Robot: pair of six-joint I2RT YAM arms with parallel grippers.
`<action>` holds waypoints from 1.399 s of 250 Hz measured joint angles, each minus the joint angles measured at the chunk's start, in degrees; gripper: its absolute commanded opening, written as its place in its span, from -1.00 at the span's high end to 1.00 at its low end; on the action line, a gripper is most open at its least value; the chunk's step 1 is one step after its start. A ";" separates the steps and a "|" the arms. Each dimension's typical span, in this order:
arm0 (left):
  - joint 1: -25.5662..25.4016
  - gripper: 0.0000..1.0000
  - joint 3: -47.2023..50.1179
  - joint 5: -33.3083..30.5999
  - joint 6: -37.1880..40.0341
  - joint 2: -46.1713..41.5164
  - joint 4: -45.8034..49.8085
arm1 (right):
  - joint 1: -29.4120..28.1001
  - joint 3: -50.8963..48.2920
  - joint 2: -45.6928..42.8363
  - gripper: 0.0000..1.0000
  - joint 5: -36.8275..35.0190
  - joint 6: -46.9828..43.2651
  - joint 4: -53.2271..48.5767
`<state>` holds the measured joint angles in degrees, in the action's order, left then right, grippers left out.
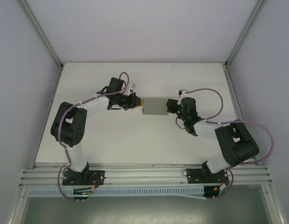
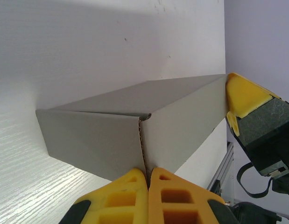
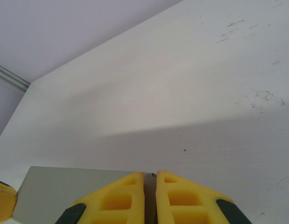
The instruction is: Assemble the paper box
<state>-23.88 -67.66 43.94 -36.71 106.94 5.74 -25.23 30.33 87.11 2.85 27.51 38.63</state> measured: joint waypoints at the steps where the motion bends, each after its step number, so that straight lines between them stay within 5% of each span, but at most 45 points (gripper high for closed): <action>1: 0.00 1.00 0.00 0.00 0.00 0.00 0.00 | 0.00 0.00 0.00 0.82 0.00 0.00 0.00; 85: -0.13 0.62 -3.91 -2.19 1.68 0.98 4.76 | -0.37 5.70 -2.99 0.51 -0.37 -0.17 -14.05; 140: -0.46 0.04 -8.90 -5.99 3.72 2.12 10.51 | -0.52 13.64 -3.39 0.35 -0.39 -1.90 -30.23; 162: -0.63 -0.40 -11.13 -7.43 5.20 2.14 12.61 | -0.66 17.27 -3.34 0.18 -0.39 -2.91 -36.26; 177: -0.68 -0.95 -12.59 -8.66 6.23 2.12 13.77 | -0.63 19.93 -3.28 -0.02 -0.39 -3.61 -39.30; 199: -0.79 -0.96 -14.34 -10.71 6.86 2.08 15.50 | -0.63 23.58 -3.26 -0.42 -0.37 -6.08 -42.77; 216: -0.81 -0.96 -15.32 -13.62 7.78 1.75 17.18 | -0.52 26.27 -3.02 -0.97 0.33 -8.76 -45.11; 298: -0.87 -0.97 -15.50 -39.32 11.13 -8.59 24.70 | -0.20 41.86 4.22 -0.98 16.61 -44.61 -62.27; 350: -0.31 -0.97 -9.27 -48.13 11.45 -17.14 24.94 | -2.47 55.98 15.02 -0.98 16.96 -65.00 -78.20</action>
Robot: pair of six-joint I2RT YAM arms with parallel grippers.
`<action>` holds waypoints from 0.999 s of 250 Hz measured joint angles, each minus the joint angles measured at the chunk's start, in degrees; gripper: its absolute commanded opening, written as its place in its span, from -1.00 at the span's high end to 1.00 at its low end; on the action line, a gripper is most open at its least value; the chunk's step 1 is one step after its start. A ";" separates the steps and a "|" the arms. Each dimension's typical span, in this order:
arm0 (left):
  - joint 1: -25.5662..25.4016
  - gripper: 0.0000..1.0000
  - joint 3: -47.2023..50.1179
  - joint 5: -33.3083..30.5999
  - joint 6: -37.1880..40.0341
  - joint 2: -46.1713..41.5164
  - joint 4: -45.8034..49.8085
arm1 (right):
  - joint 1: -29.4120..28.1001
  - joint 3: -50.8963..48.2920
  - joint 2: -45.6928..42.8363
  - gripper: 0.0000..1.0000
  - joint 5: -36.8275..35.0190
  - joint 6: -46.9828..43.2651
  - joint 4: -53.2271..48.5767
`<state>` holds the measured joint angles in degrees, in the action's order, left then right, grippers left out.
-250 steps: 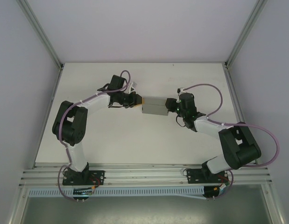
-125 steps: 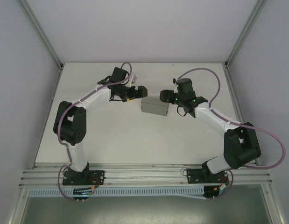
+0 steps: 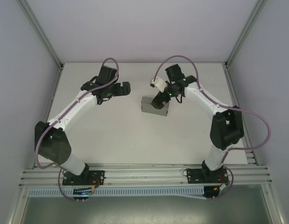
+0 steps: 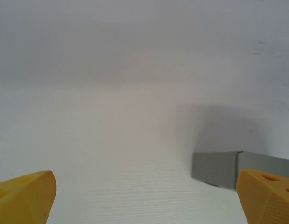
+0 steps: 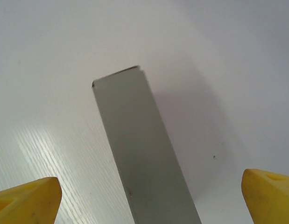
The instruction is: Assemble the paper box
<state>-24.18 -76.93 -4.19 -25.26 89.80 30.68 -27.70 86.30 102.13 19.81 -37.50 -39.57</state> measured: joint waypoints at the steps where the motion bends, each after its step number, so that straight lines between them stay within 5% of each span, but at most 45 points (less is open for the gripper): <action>1: 0.02 -0.96 0.15 -0.09 0.00 -0.11 0.00 | -0.04 0.17 0.20 -0.98 -0.09 -0.22 -0.15; 134: 1.38 -0.96 11.69 -3.56 -1.99 -6.47 0.63 | -3.02 13.33 18.49 -0.84 -13.05 -12.63 -11.28; 160: 1.38 -0.97 12.46 -3.56 -2.03 -6.84 0.61 | -3.54 13.75 19.80 -0.64 -13.42 -14.38 -11.52; 194: 1.38 -0.97 13.33 -3.61 -2.21 -7.41 0.63 | -3.91 14.27 20.31 0.00 -13.42 -15.76 -12.07; 250: 1.38 -0.97 14.21 -3.69 -2.23 -8.35 0.66 | -4.00 14.56 20.28 0.02 -14.75 -16.59 -11.76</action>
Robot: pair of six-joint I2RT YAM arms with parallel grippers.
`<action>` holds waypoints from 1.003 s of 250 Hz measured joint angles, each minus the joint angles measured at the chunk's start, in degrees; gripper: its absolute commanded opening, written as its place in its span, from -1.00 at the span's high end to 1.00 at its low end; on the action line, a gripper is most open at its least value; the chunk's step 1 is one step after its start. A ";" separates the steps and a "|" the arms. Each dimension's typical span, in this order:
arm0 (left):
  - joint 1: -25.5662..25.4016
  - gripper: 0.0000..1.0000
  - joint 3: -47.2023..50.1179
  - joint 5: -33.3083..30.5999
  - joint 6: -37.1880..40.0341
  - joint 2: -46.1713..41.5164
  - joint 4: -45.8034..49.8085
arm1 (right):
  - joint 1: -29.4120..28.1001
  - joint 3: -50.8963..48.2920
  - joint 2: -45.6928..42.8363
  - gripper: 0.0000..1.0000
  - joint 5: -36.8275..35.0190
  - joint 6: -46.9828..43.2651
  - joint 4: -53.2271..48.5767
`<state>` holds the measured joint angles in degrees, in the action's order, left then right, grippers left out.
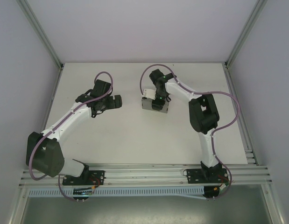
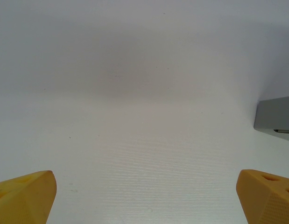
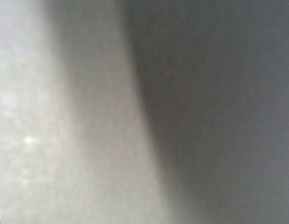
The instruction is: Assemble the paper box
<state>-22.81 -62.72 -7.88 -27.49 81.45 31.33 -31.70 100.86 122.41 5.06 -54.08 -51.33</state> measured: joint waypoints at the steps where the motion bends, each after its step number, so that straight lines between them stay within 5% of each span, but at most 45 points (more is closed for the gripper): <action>1: 0.00 -0.97 0.02 0.00 0.00 0.00 0.00 | 0.00 0.00 0.00 0.02 -0.04 -0.02 0.02; 62: 0.00 -0.96 0.57 -1.38 -0.02 -1.75 0.00 | -3.10 -6.36 -3.76 0.05 -9.20 -2.54 9.81; 131: 0.00 -0.96 1.22 -2.03 -0.57 -3.91 -0.04 | -8.02 -24.79 -10.29 0.02 -17.55 -13.46 37.99; 167: 0.00 -0.97 2.47 -2.05 -1.09 -4.70 -0.44 | -8.70 -26.38 -9.97 -0.05 -18.78 -15.74 43.54; 200: 0.00 -0.96 2.89 -2.03 -1.27 -4.72 -0.44 | -9.01 -27.78 -9.94 -0.21 -18.75 -15.72 44.87; 251: 0.00 -0.97 2.89 -2.03 -1.29 -4.72 -0.46 | -10.69 -27.89 -9.97 -0.98 -18.21 -13.53 40.37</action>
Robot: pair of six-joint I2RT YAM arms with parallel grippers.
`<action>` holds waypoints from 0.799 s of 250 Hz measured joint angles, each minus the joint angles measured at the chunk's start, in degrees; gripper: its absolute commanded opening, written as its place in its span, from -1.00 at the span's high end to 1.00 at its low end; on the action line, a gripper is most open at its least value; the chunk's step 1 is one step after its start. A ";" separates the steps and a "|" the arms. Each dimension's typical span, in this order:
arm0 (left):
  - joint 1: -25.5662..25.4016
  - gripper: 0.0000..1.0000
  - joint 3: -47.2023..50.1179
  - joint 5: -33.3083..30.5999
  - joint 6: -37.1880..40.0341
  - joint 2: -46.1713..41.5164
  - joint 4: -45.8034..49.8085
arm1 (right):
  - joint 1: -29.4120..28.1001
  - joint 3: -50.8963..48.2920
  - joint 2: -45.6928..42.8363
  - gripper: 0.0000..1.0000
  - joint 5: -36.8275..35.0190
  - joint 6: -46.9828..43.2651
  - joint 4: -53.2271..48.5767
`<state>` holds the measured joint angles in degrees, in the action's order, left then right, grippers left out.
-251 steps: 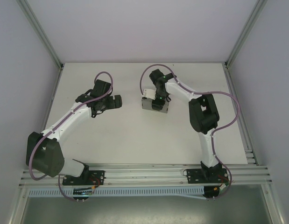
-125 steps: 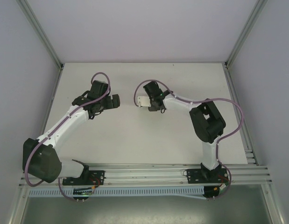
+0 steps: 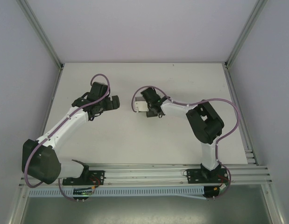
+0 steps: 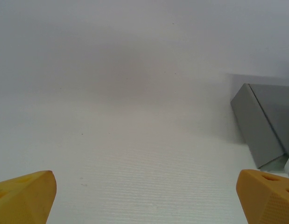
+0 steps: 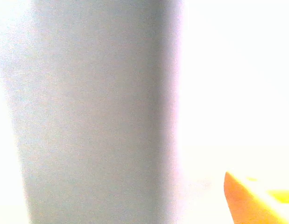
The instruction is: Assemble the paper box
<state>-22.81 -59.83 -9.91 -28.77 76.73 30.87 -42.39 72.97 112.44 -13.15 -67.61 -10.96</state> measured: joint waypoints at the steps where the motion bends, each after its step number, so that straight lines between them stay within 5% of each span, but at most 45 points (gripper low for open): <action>1: 0.00 -0.97 0.00 0.00 0.00 0.00 0.00 | -0.04 0.00 0.00 -0.98 0.07 -0.11 -0.07; 125: 0.00 -0.97 0.00 0.37 0.04 0.02 -0.68 | -1.55 5.01 -2.93 -0.98 10.27 9.90 -18.73; 171: 0.00 -0.97 0.26 -0.63 0.28 -0.13 -2.49 | 0.76 2.25 -13.40 -0.98 13.97 21.86 -15.76; 200: 0.70 -0.97 2.34 -3.58 1.38 -1.51 -6.58 | 8.11 0.46 -21.70 -0.98 14.64 35.04 -10.78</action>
<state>-22.11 -57.49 -13.50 -27.40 75.22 24.29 -34.28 73.43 90.74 1.50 -32.58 -21.74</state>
